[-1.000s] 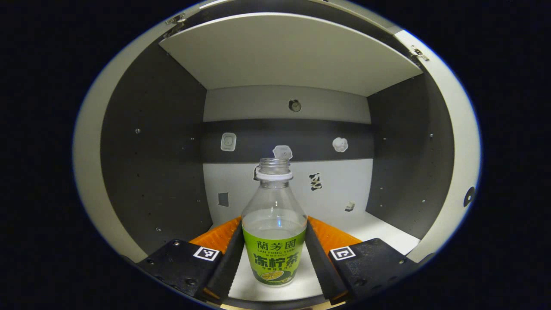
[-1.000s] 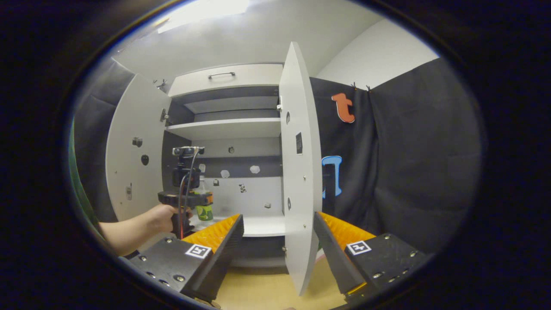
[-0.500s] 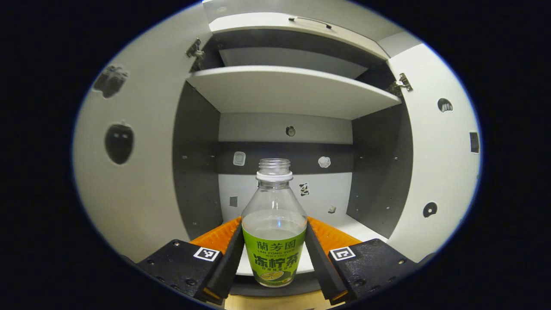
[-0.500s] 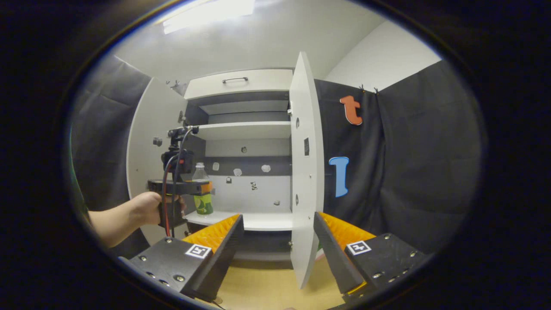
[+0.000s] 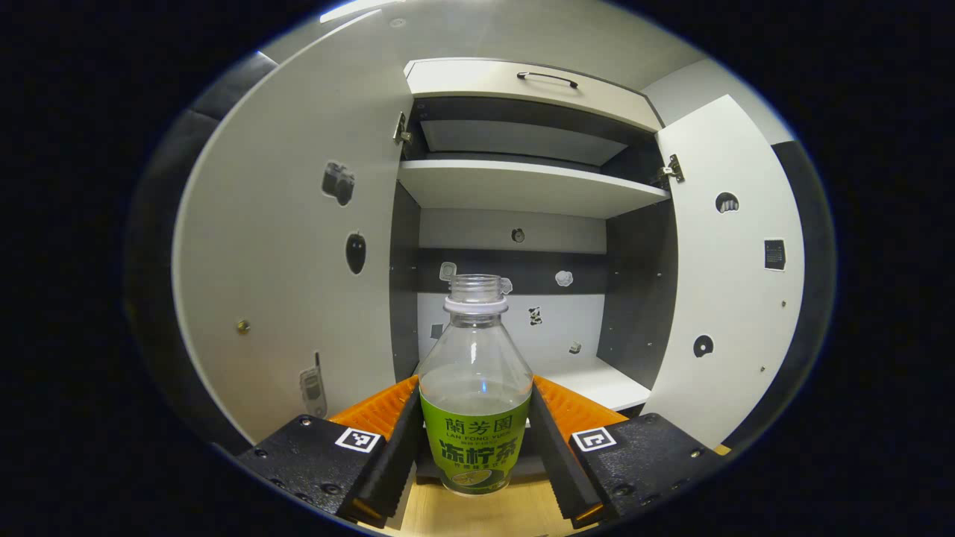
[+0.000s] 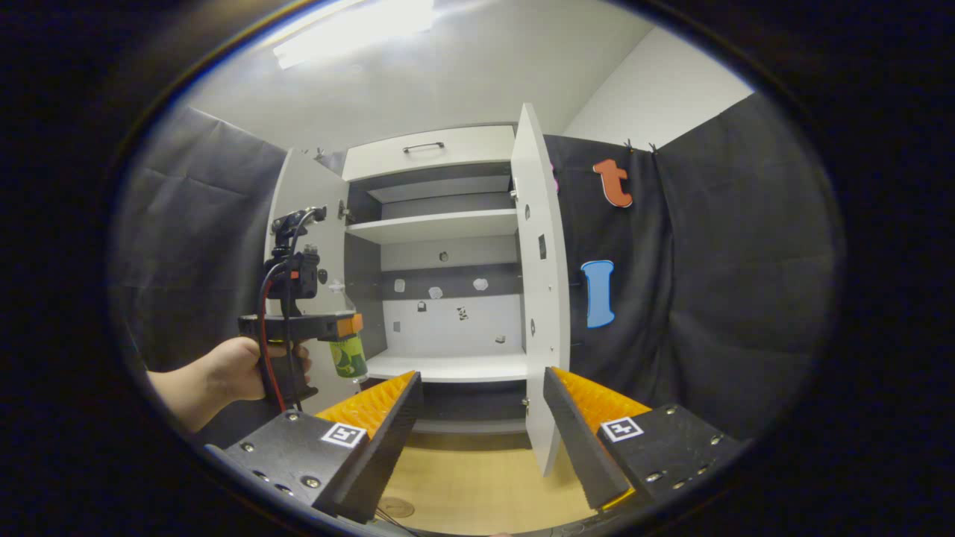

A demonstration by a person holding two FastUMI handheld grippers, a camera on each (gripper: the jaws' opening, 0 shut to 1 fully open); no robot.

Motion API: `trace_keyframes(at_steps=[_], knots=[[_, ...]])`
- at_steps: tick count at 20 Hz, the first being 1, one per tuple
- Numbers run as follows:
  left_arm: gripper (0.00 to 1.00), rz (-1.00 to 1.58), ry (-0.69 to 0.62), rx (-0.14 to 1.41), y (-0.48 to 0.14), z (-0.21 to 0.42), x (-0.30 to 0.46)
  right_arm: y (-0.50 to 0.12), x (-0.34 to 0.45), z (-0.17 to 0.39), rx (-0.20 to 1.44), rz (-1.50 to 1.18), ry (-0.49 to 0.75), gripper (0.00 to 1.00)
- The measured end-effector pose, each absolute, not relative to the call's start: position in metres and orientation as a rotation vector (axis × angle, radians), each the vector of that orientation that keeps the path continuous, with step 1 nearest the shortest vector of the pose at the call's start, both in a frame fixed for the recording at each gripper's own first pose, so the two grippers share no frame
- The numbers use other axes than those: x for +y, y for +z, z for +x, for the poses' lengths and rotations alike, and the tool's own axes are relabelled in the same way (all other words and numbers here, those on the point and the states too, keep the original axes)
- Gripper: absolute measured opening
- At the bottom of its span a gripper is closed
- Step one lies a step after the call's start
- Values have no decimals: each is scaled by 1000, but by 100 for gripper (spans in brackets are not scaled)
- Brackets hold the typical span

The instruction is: Grasp the bottle in the cabinet with the left hand and place it on the coaster, then close the right door with the right hand and the left door with the left hand.

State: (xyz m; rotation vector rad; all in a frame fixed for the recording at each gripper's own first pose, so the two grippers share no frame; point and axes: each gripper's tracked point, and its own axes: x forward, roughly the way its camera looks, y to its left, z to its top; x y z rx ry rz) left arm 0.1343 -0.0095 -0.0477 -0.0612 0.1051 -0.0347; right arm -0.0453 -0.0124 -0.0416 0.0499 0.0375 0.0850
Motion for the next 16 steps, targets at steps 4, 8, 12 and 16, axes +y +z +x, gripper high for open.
trace_keyframes(at_steps=[4,8,12,16], knots=[[78,-182,-51,125,-64,92,-19,-46,-6,-59,42,24,118,99],[78,-227,-91,133,-97,60,-31,-56,-3,-60,61,23,138,99],[79,-188,-115,179,-153,38,-31,-68,-4,-47,96,16,139,99],[80,-194,-142,202,-214,20,-32,-68,8,-30,97,58,176,98]])
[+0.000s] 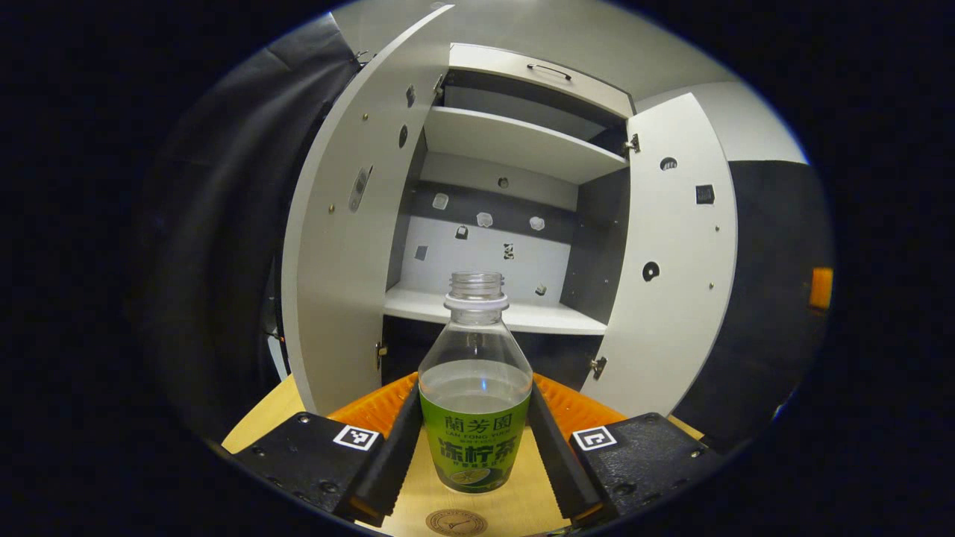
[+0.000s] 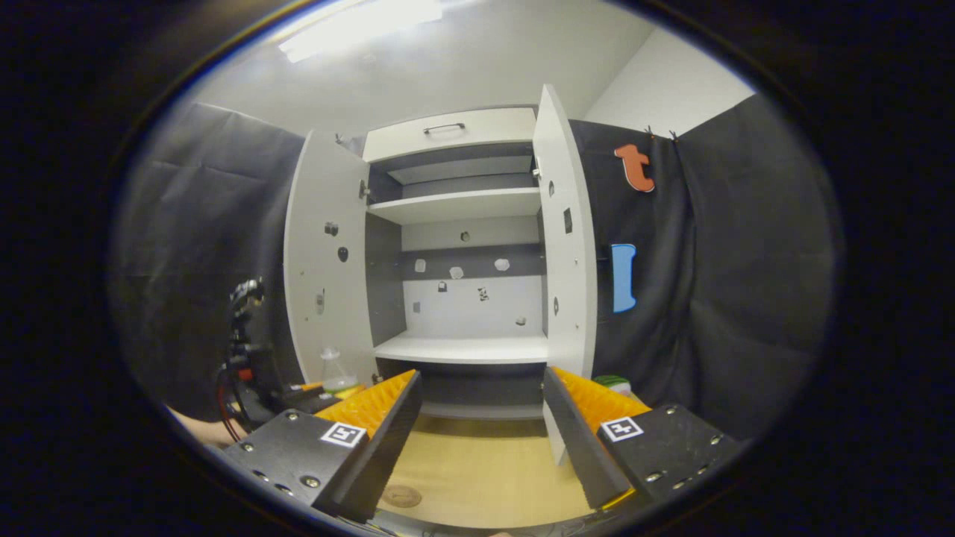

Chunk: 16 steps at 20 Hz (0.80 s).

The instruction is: Grasp the bottle in the cabinet with the left hand and place it on the coaster, then close the right door with the right hand and the left door with the left hand.

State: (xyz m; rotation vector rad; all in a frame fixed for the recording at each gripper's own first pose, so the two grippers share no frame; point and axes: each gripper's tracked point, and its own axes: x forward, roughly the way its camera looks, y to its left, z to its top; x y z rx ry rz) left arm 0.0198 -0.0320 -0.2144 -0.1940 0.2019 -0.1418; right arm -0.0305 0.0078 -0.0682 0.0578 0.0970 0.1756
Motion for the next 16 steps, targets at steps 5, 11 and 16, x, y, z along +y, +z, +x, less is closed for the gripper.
trace_keyframes(at_steps=[5,11,16], knots=[[80,-123,-191,217,-286,-9,-51,-72,22,-11,93,49,221,99],[80,-84,-262,231,-358,-26,-72,-85,35,15,111,23,252,99],[80,-17,-321,252,-385,-27,-80,-97,30,36,136,42,234,99]])
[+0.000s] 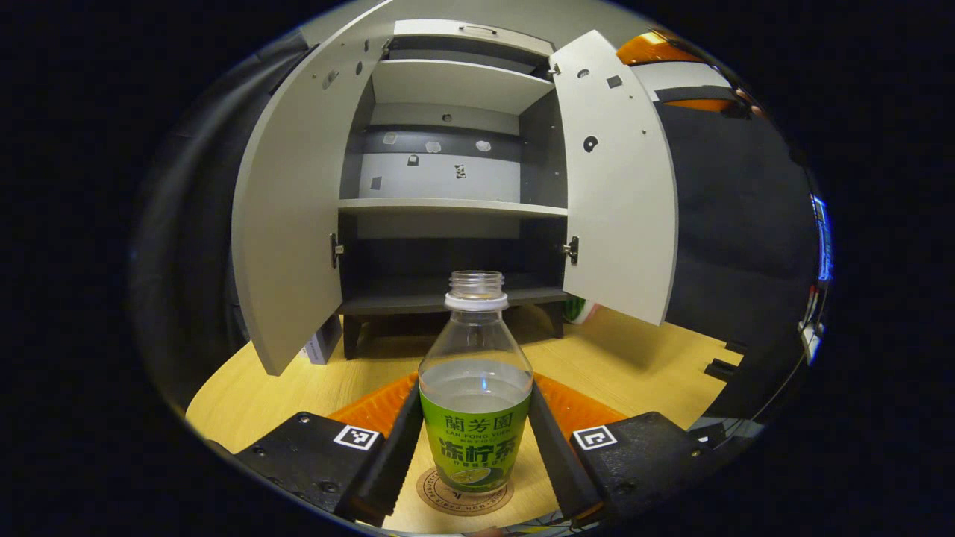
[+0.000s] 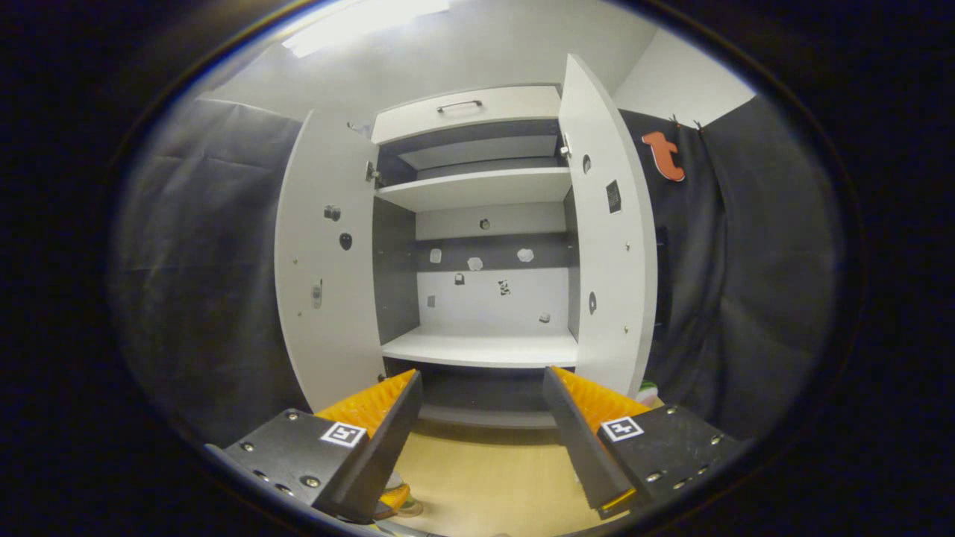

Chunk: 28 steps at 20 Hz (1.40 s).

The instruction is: Grasp the bottle in the cabinet with the left hand and place it on the coaster, then close the right door with the right hand and the left door with the left hand.

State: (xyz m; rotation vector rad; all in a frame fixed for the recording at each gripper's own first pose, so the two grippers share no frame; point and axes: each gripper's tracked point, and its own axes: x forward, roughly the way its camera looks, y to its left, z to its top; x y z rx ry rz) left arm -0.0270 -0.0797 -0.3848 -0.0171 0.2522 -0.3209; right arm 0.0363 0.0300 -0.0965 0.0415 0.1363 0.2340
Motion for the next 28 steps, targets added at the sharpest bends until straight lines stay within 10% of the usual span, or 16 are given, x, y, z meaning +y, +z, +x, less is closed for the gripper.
trace_keyframes(at_steps=[15,28], knots=[[83,47,-314,325,-379,-25,-71,-102,9,32,135,15,204,99],[93,24,-357,277,-234,13,-66,-82,-96,5,80,6,41,98]])
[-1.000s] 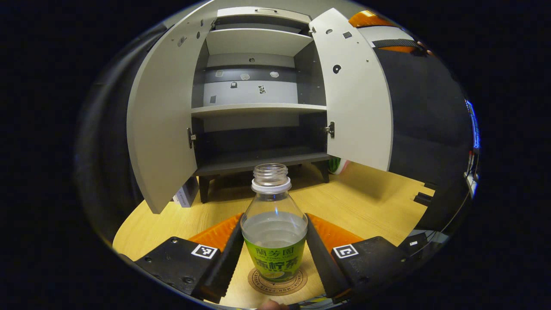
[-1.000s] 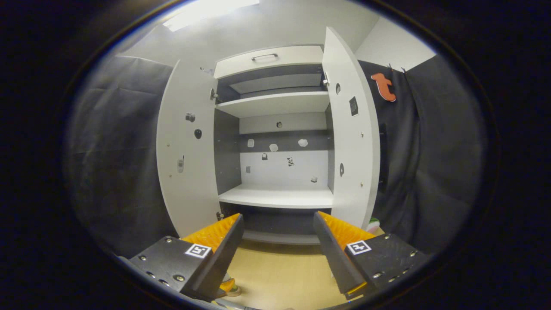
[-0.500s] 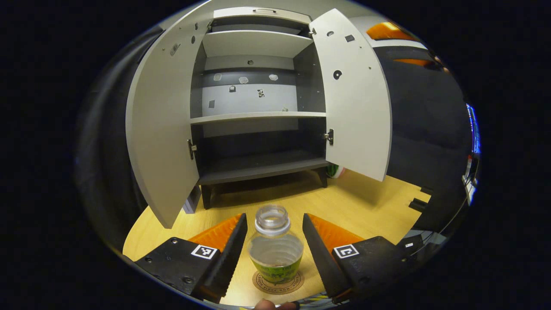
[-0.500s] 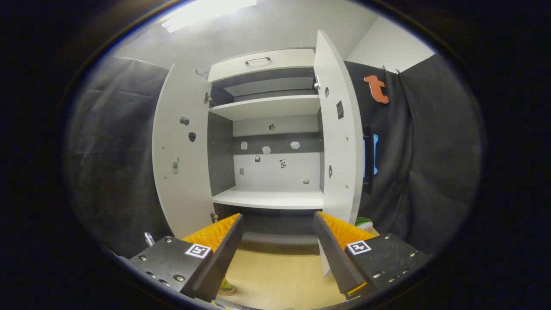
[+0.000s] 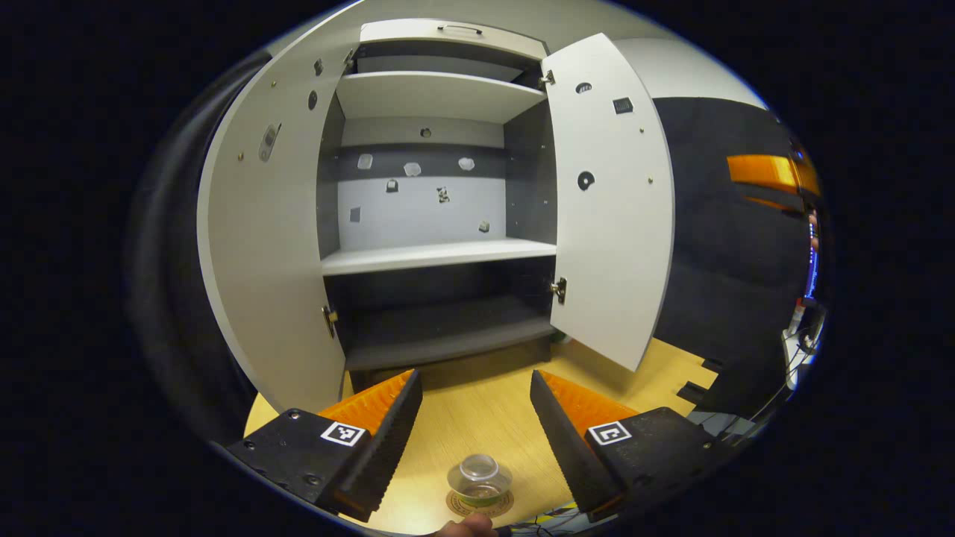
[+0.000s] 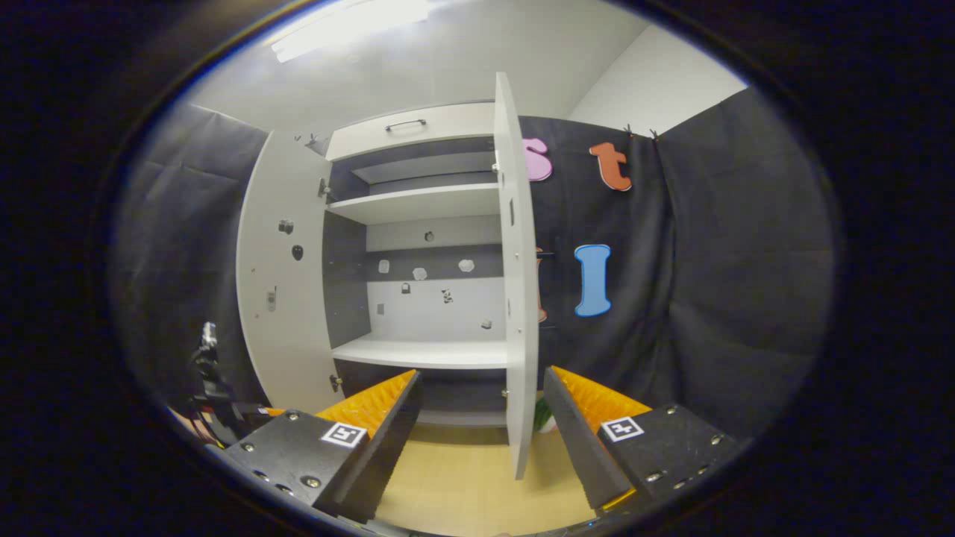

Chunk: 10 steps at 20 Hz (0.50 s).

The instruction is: Grasp the bottle in the cabinet with the left hand and place it on the coaster, then close the right door with the right hand and the left door with the left hand.

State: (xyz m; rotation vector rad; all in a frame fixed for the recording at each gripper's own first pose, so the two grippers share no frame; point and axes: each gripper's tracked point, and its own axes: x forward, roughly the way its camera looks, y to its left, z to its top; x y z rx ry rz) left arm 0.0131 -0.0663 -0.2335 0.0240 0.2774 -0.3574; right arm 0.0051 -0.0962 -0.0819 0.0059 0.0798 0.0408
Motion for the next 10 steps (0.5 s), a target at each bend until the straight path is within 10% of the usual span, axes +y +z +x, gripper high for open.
trace_keyframes(at_steps=[10], knots=[[99,-41,-224,39,-83,70,-28,-58,-215,30,73,-63,-159,99]])
